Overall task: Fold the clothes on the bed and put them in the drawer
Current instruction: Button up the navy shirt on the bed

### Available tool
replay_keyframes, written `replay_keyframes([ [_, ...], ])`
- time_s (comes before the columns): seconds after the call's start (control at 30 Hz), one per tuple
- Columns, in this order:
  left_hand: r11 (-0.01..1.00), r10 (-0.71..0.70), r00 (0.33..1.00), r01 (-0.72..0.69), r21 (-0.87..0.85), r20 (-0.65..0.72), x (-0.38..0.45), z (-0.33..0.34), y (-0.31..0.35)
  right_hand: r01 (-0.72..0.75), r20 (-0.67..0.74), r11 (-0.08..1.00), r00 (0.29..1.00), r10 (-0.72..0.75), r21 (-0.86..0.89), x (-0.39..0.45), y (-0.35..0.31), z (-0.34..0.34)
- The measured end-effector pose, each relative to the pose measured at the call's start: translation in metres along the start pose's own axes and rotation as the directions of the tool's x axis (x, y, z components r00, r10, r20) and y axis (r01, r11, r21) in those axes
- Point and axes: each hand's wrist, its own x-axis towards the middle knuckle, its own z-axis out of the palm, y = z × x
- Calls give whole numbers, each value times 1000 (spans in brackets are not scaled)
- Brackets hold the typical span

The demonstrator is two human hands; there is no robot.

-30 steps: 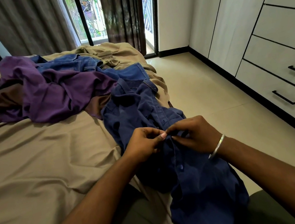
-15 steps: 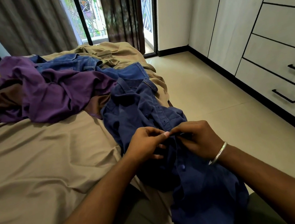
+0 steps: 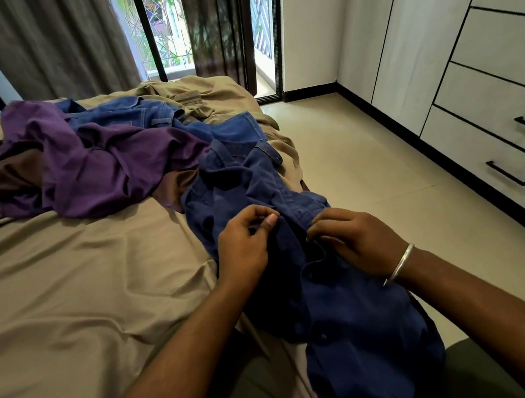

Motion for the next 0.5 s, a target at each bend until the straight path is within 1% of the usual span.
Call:
replay_keyframes([
  [0.03,1000,4,1000,-4,-16,-11,1,-1,-1,-18,-2,999,1000,18,31,3,-4,0],
  [0.1,1000,4,1000,-4,-10,11,2,0,-2,-51,3,992,999,51,119,9,-11,0],
  [0.17,1000,3,999,-3,-4,34,1,2,-3,-75,61,983,996,66,169,12,-16,1],
  [0.27,1000,8,999,-7,-25,46,0,2,-2,-93,149,986,986,72,138,17,-18,5],
  [0.37,996,-8,998,13,-83,70,-1,2,0,-96,129,987,989,79,129,20,-21,8],
  [0.43,996,-9,995,17,-84,96,-3,3,0,-81,117,987,991,65,136,19,-26,9],
  [0.5,996,-3,988,17,-85,157,-3,4,1,-73,111,988,992,58,137,16,-29,10],
])
